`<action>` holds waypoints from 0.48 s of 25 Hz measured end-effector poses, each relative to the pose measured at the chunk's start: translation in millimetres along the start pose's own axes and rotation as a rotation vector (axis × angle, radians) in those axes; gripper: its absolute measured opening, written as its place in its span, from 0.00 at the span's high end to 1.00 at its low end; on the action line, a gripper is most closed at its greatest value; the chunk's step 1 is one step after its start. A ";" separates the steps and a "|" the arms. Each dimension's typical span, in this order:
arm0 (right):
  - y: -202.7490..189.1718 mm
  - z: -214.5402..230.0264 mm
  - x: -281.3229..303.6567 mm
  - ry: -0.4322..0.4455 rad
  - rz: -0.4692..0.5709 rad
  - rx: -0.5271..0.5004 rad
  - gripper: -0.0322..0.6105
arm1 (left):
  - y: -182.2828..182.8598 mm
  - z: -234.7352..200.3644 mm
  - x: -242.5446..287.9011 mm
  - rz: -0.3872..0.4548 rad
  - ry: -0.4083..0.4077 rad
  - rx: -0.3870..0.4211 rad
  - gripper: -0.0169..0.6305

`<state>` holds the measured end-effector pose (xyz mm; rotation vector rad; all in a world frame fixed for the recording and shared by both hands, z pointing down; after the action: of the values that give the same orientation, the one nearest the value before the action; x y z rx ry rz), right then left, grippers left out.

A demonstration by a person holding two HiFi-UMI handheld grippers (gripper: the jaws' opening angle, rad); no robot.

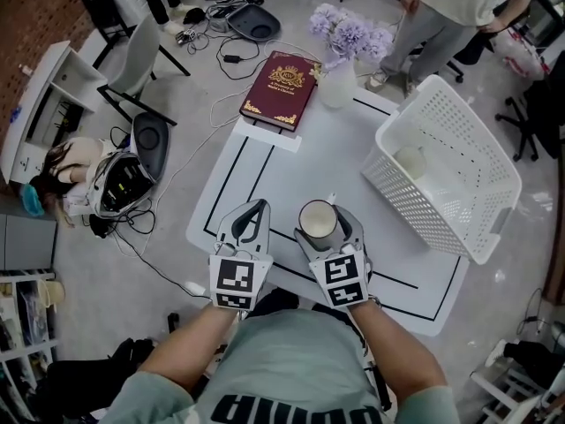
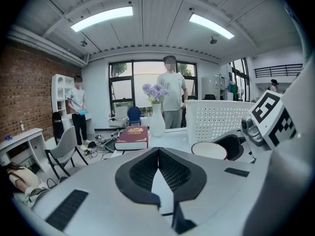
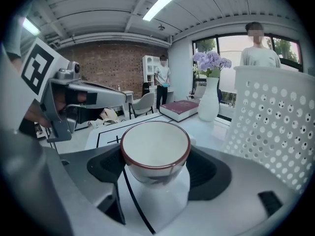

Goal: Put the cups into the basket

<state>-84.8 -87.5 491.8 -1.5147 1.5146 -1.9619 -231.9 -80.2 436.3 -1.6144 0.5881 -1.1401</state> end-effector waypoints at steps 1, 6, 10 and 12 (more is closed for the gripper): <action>3.9 0.9 -3.7 0.003 0.009 0.002 0.37 | 1.2 1.4 0.0 0.001 -0.001 0.000 0.96; 25.6 6.9 -23.6 0.022 0.054 0.011 0.37 | 8.8 9.2 0.3 0.009 0.000 -0.002 0.97; 40.0 11.8 -41.4 0.034 0.081 0.015 0.37 | 16.8 17.2 -1.0 0.027 -0.001 -0.005 0.97; 45.3 13.6 -51.4 0.037 0.088 0.018 0.37 | 19.8 21.2 -2.3 0.026 0.001 -0.007 0.97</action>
<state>-68.4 -79.3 424.4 -1.3879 1.5467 -1.9584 -210.9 -75.5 416.7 -1.6079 0.6128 -1.1216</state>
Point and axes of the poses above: the fingertips, and each gripper's own axes: x forward along the fingers, z to its right, y out of its top, the point moved 6 cm from there along -x, backward along the fingers, and after that the axes turned 10 degrees about -y, right-handed, at the moved point
